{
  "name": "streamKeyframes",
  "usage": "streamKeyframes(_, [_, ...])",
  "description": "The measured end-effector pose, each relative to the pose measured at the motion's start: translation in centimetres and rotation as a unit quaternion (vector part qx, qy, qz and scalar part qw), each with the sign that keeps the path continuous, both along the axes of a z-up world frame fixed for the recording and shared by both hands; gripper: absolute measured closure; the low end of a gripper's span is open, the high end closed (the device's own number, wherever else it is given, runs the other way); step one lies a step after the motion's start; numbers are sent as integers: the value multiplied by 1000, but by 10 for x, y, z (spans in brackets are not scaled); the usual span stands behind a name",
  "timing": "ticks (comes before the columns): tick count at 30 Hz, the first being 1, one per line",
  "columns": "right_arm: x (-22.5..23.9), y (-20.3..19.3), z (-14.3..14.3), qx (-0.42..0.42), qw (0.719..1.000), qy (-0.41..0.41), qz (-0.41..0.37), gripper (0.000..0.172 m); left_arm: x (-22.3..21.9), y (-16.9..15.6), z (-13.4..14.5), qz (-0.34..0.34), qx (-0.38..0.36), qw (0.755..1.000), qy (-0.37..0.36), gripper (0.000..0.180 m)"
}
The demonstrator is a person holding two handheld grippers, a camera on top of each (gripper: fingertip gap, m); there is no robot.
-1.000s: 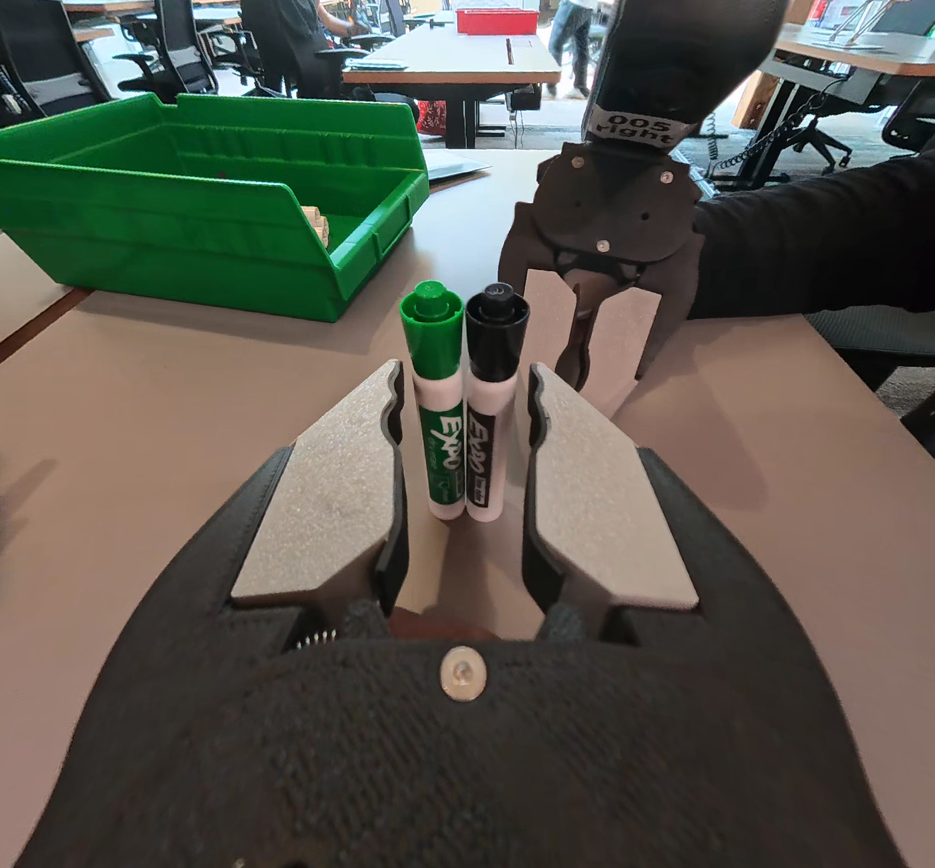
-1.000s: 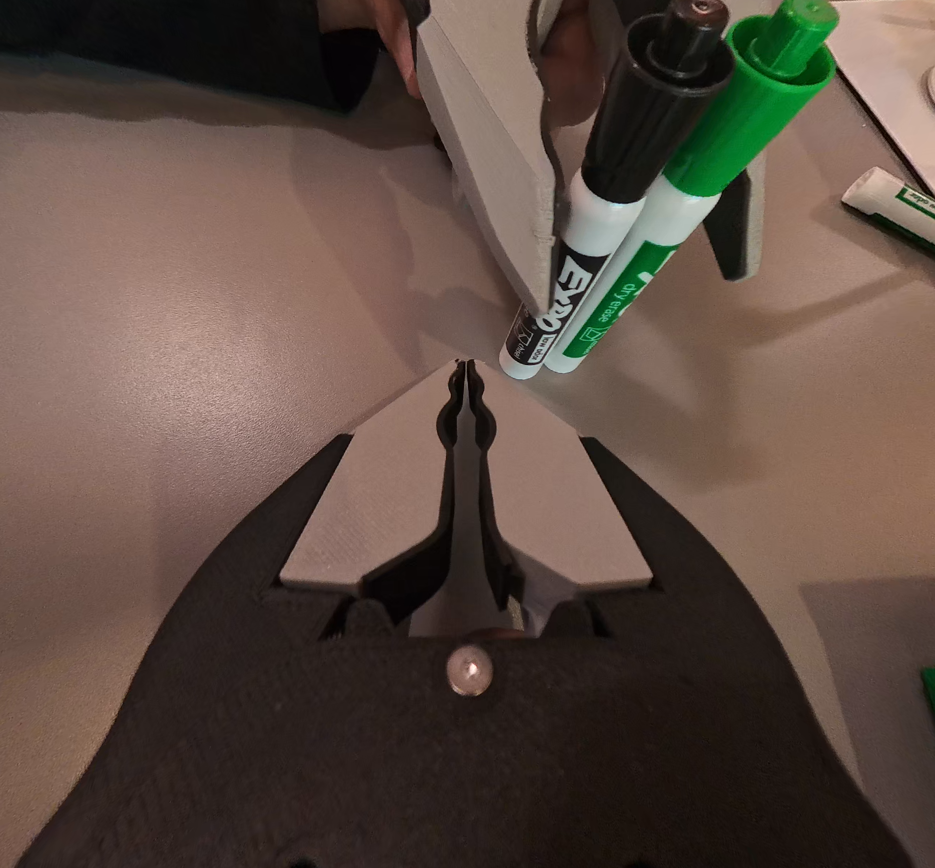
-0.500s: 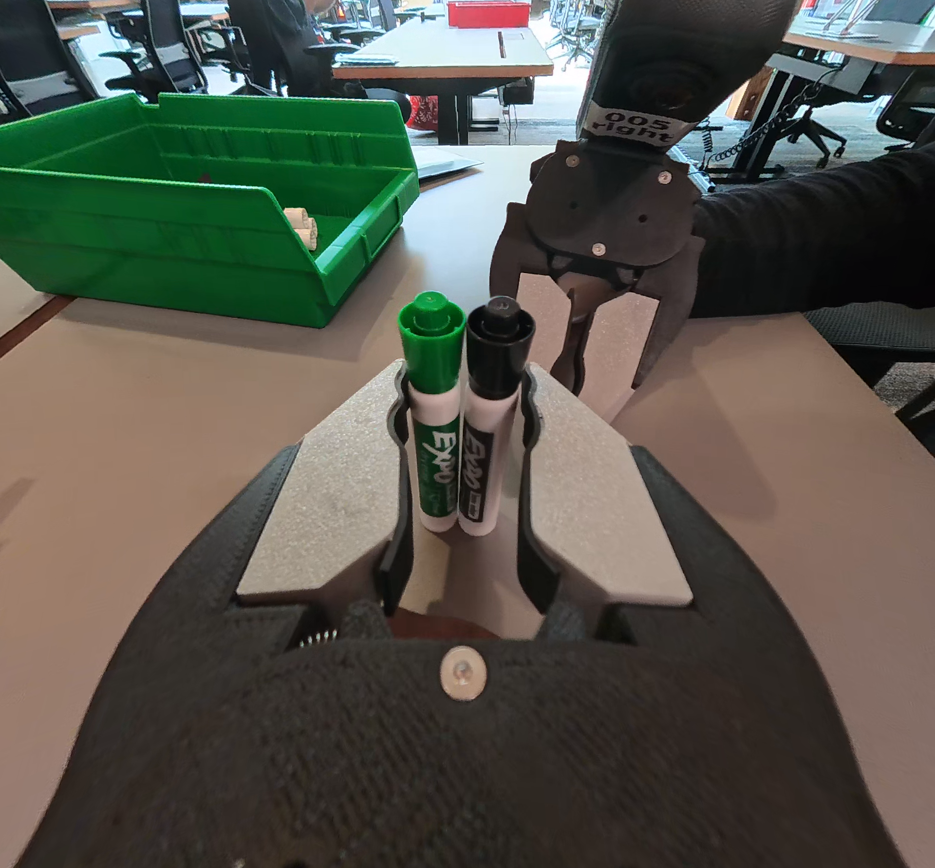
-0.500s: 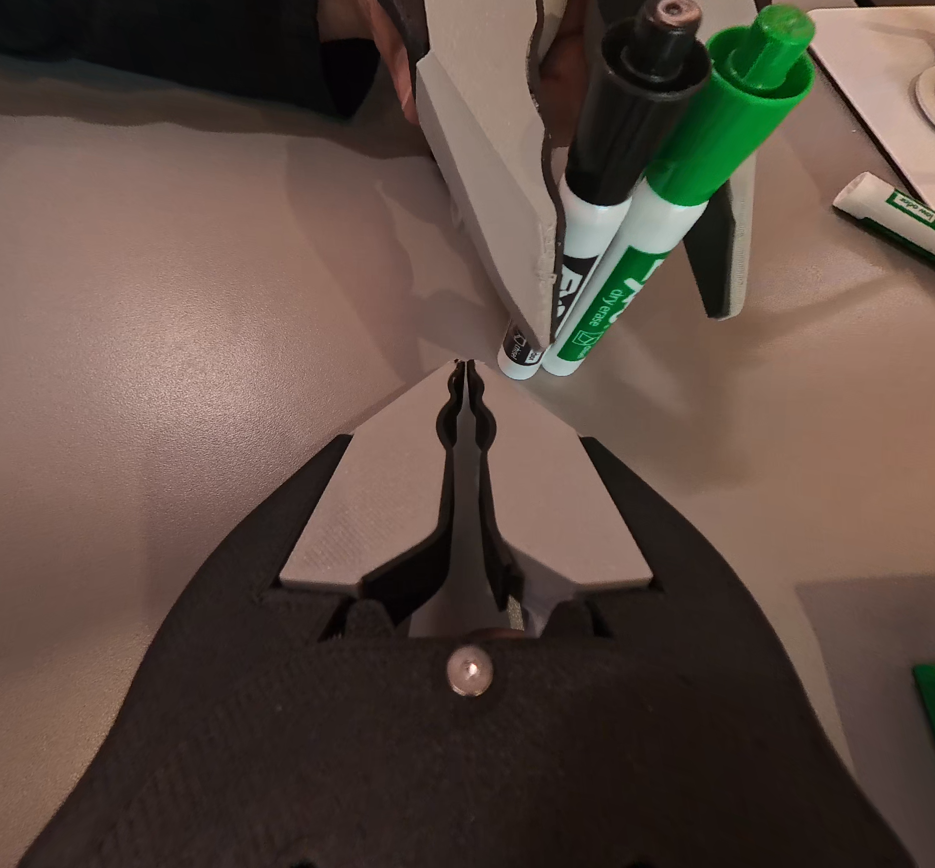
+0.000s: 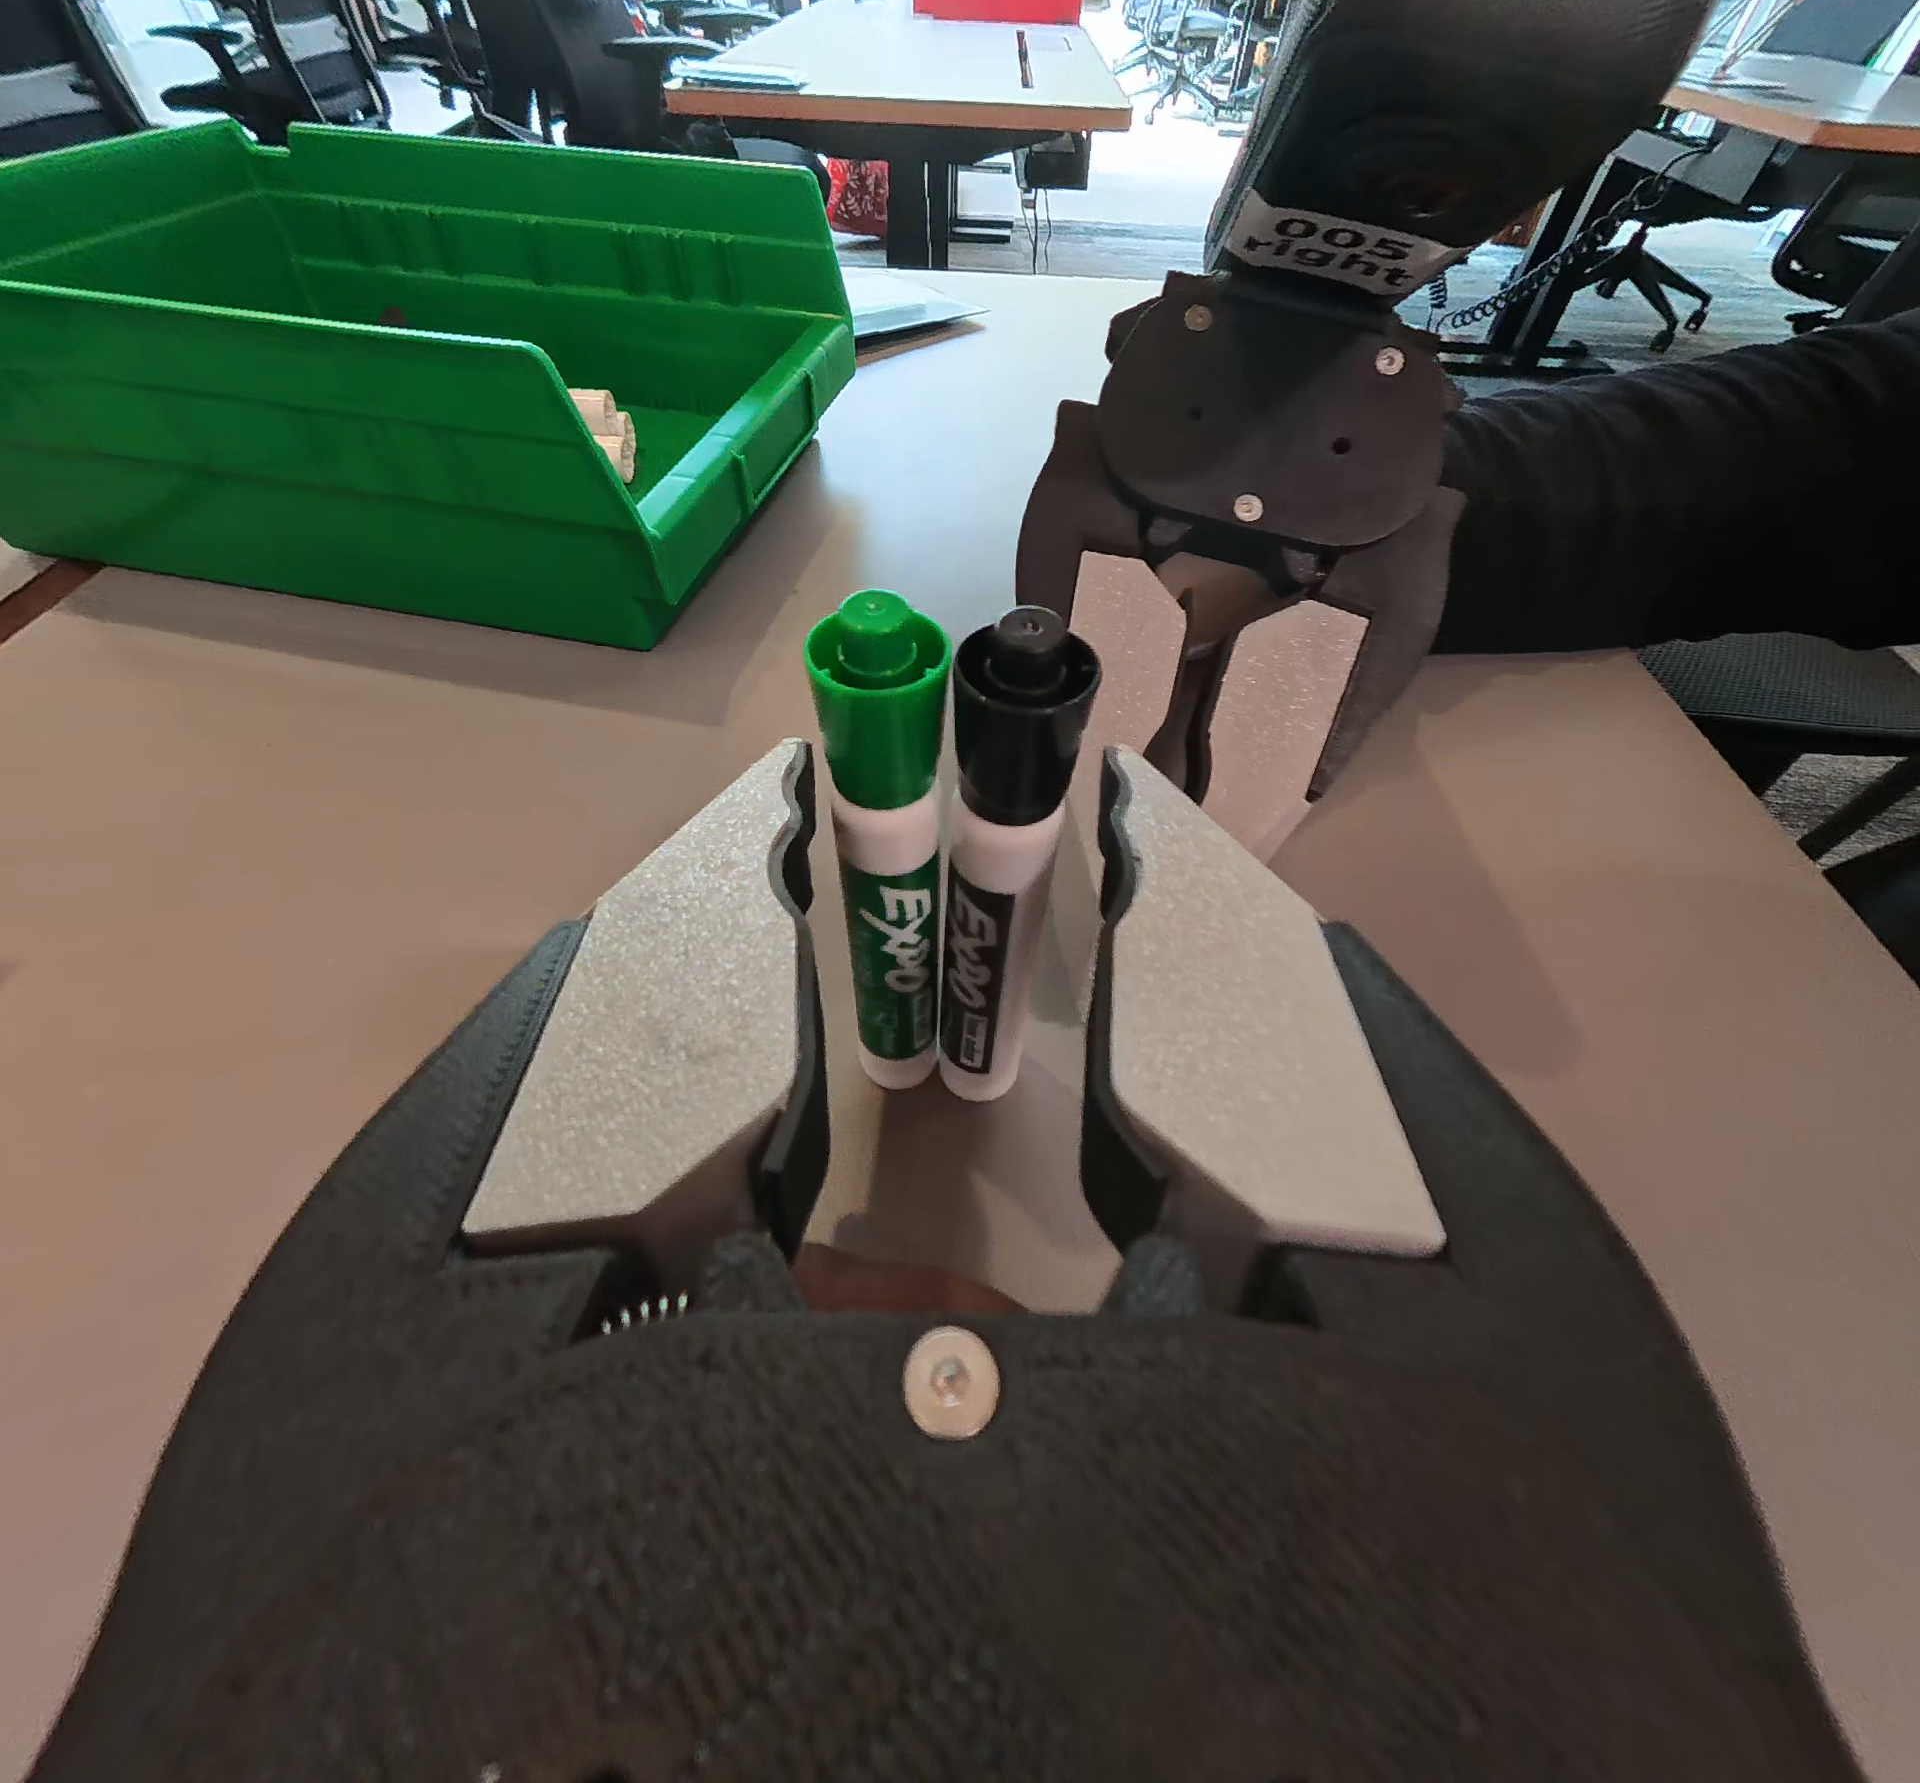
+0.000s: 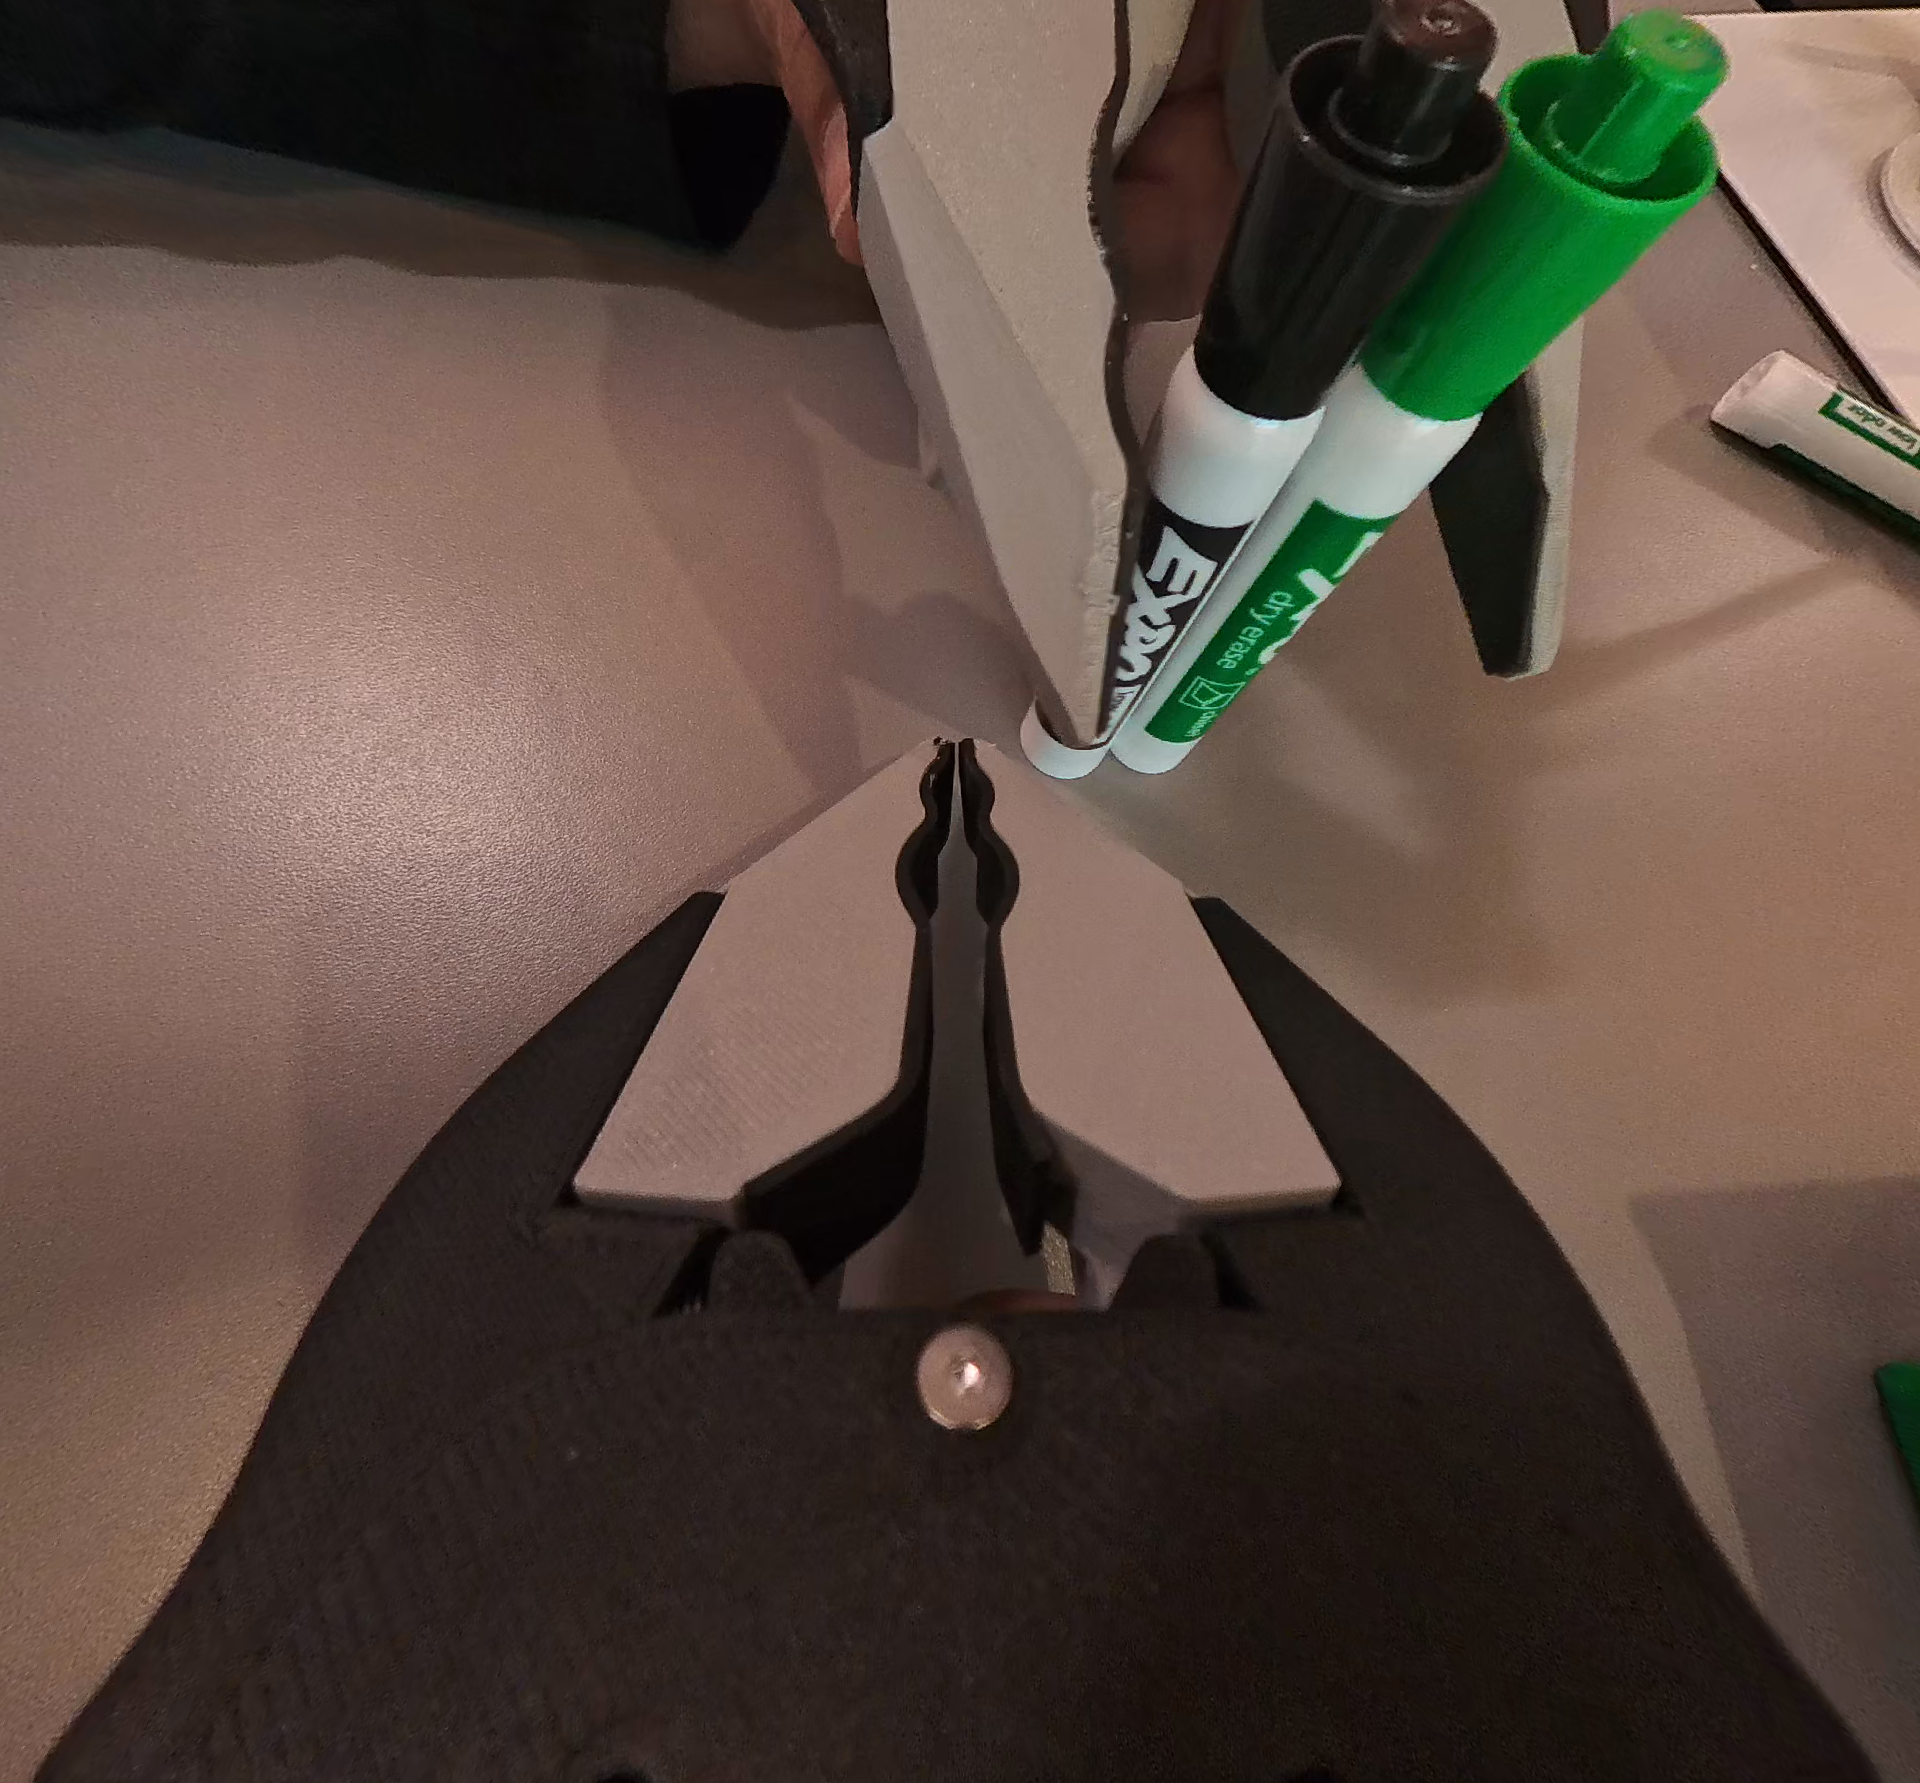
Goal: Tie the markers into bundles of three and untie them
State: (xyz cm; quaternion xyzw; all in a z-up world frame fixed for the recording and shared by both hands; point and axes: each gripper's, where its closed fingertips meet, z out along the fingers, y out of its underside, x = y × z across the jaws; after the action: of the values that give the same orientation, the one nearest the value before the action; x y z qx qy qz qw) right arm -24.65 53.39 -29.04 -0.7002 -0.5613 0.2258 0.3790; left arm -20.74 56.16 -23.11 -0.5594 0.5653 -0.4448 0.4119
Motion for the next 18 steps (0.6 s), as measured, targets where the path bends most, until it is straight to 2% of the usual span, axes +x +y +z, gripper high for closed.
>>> streamKeyframes(1, [0,0,0,0,1000,0,0,172,0,-1,0,-3,-1,1000,1,127])
streamKeyframes(18, [0,0,-1,-1,1000,-2,-1,172,0,-7,2,-46,-21,999,-4,130])
